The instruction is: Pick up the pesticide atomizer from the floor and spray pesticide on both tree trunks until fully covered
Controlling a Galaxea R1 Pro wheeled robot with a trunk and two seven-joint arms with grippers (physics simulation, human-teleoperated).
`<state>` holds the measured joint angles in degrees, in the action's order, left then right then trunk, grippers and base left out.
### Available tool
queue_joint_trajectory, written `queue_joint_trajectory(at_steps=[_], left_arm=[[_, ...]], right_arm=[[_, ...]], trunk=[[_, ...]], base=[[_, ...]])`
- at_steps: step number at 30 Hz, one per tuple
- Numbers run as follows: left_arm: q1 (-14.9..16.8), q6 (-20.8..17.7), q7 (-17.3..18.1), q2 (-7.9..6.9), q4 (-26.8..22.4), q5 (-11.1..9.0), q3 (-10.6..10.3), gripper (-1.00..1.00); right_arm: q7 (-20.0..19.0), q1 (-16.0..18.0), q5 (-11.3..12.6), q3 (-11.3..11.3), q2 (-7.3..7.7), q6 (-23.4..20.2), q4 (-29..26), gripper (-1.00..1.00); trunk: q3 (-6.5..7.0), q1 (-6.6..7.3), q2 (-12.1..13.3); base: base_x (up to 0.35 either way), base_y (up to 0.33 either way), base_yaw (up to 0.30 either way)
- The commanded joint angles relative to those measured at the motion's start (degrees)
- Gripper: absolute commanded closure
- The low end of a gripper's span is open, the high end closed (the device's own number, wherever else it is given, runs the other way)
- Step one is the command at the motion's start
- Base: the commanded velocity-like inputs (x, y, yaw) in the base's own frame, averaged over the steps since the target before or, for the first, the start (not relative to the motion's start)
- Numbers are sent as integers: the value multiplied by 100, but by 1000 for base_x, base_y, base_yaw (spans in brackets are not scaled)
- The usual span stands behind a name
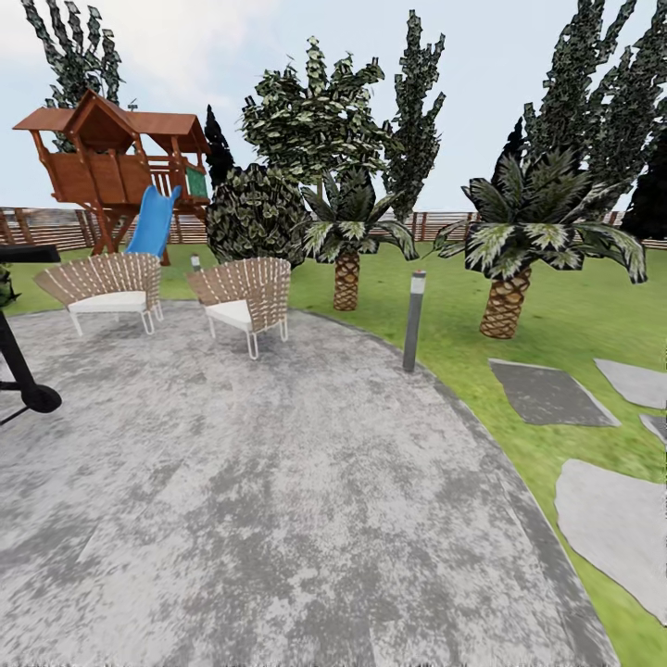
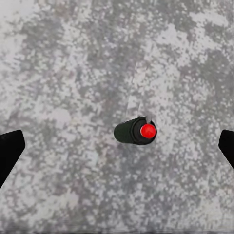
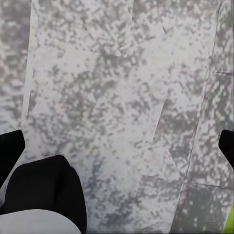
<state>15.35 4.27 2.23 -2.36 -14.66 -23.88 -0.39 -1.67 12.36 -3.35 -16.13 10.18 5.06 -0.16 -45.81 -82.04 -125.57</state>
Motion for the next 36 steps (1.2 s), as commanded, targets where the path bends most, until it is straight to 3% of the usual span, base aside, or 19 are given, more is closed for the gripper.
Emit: queue_joint_trajectory(at_steps=[1, 36], left_arm=[[4, 19, 23, -1, 7, -42, -5, -100], [4, 21, 27, -1, 32, -40, -5, -100]], right_arm=[[-17, 3, -34, -48, 2, 21, 7, -100], [-17, 3, -34, -40, -20, 21, 120, -100]], trunk=[[-5, 3, -2], [-5, 3, -2]], base=[[-124, 0, 0], [-11, 0, 0]])
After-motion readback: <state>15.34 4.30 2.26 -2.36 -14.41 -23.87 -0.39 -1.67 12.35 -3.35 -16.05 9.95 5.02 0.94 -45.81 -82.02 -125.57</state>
